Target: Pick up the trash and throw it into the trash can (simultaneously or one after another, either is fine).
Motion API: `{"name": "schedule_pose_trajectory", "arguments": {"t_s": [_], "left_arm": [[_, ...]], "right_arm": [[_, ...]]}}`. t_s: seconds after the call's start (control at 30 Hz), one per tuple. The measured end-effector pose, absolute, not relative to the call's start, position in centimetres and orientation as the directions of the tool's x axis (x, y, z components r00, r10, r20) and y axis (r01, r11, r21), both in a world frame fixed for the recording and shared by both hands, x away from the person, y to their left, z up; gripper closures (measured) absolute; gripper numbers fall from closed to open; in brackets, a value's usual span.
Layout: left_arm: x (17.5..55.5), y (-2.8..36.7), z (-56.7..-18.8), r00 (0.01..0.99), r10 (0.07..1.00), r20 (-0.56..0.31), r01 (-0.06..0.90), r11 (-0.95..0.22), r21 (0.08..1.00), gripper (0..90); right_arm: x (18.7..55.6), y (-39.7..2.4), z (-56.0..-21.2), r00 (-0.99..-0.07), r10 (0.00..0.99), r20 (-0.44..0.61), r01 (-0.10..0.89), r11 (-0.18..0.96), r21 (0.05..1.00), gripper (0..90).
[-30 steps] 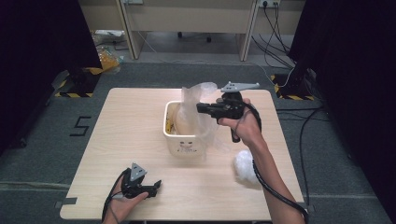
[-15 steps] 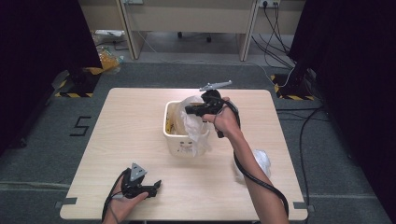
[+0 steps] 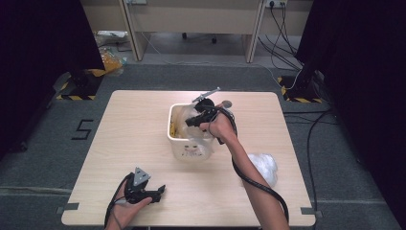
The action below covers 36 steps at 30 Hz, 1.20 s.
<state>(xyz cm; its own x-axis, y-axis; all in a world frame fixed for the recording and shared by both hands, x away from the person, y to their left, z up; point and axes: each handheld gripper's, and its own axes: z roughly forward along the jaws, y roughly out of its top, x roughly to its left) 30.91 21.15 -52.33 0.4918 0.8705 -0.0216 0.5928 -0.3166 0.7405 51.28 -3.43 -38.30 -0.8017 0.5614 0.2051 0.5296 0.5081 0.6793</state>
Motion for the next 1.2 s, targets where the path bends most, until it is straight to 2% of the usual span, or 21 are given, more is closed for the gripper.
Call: {"name": "schedule_pose_trajectory", "arguments": {"t_s": [0.1,0.17,0.2,0.23,0.4,0.53,0.6,0.9,1.0,1.1,1.2], "left_arm": [[30.9,21.1,-52.3,0.491,0.871,-0.022,0.593,-0.316,0.741,13.8],[30.9,21.2,-52.3,0.492,0.870,-0.021,0.593,-0.317,0.740,13.8],[30.9,21.2,-52.3,0.492,0.870,-0.021,0.593,-0.317,0.740,13.8],[30.9,21.1,-52.3,0.491,0.871,-0.023,0.594,-0.315,0.740,13.8],[30.9,21.1,-52.3,0.492,0.871,-0.023,0.594,-0.316,0.740,13.8],[30.9,21.1,-52.3,0.489,0.872,-0.023,0.593,-0.313,0.742,13.7],[30.9,21.1,-52.3,0.489,0.872,-0.023,0.593,-0.313,0.742,13.7],[30.9,21.1,-52.3,0.490,0.871,-0.024,0.594,-0.314,0.741,13.8],[30.9,21.1,-52.3,0.490,0.872,-0.023,0.594,-0.314,0.741,13.7],[30.9,21.1,-52.3,0.489,0.872,-0.023,0.594,-0.314,0.740,13.7],[30.9,21.1,-52.3,0.490,0.872,-0.023,0.594,-0.314,0.740,13.7]], "right_arm": [[51.2,-3.5,-38.3,-0.802,0.561,0.204,0.529,0.510,0.678,82.7],[51.1,-3.8,-37.7,-0.795,0.568,0.214,0.531,0.481,0.698,73.0],[51.1,-3.8,-37.7,-0.795,0.568,0.214,0.531,0.481,0.698,73.0],[50.9,-4.3,-36.8,-0.799,0.564,0.208,0.512,0.458,0.727,68.1],[49.9,-5.9,-34.0,-0.797,0.570,0.202,0.481,0.396,0.782,60.8],[48.5,-7.0,-32.5,-0.795,0.583,0.168,0.458,0.394,0.797,54.3],[47.1,-7.5,-32.7,-0.803,0.576,0.153,0.442,0.404,0.801,50.3],[44.2,-8.3,-33.9,-0.819,0.550,0.163,0.443,0.425,0.789,44.6],[43.7,-8.3,-34.8,-0.820,0.553,0.147,0.443,0.452,0.774,48.8],[43.9,-8.2,-35.7,-0.822,0.558,0.114,0.439,0.493,0.751,63.0],[44.8,-8.0,-36.2,-0.820,0.565,0.090,0.438,0.519,0.734,73.1]]}}
